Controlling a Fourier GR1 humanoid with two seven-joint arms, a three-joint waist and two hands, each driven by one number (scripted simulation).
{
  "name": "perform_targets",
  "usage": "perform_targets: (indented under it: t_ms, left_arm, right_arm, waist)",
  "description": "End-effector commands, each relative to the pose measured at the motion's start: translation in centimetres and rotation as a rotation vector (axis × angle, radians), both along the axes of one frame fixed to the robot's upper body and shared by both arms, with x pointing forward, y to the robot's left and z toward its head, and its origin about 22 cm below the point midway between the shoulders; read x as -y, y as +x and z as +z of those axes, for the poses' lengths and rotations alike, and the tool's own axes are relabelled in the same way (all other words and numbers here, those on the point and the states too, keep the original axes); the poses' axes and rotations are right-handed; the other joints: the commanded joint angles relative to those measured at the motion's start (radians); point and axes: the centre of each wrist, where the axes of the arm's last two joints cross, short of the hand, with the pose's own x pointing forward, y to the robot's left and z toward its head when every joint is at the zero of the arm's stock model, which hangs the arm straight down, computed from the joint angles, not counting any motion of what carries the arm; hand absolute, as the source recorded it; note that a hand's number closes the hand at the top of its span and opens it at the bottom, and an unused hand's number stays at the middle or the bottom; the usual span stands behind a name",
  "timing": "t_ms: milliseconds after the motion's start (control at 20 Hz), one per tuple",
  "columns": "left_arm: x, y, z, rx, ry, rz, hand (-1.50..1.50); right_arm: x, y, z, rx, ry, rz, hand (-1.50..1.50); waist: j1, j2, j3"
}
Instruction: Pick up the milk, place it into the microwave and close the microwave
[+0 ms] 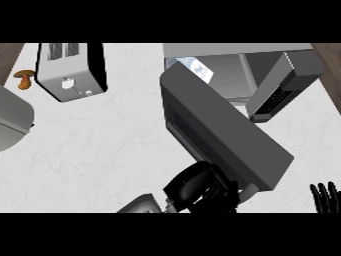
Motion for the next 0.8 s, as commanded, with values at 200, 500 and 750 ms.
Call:
perform_targets:
  t_ms: [200,500,750]
  left_arm:
    - [1.3,0.0,-1.9,-0.045,-0.02,0.124,1.5]
    - [1.5,3.9,1.3,-0.017,-0.174,0.241,-1.5]
    - [1.1,6.1,1.6,0.014,-0.198,0.395,1.5]
  right_arm:
    - [-1.5,2.2,3.8,0.118,0.059,0.15,-1.5]
    - [-1.2,2.2,5.3,0.135,0.041,0.199,-1.5]
    - [-1.8,2.2,7.0,0.145,0.056,0.258,-1.5]
  waist:
    - [-0.063,0.017,-0.001]
    - [-0.131,0.032,-0.002]
    - [-0.155,0.038,-0.004]
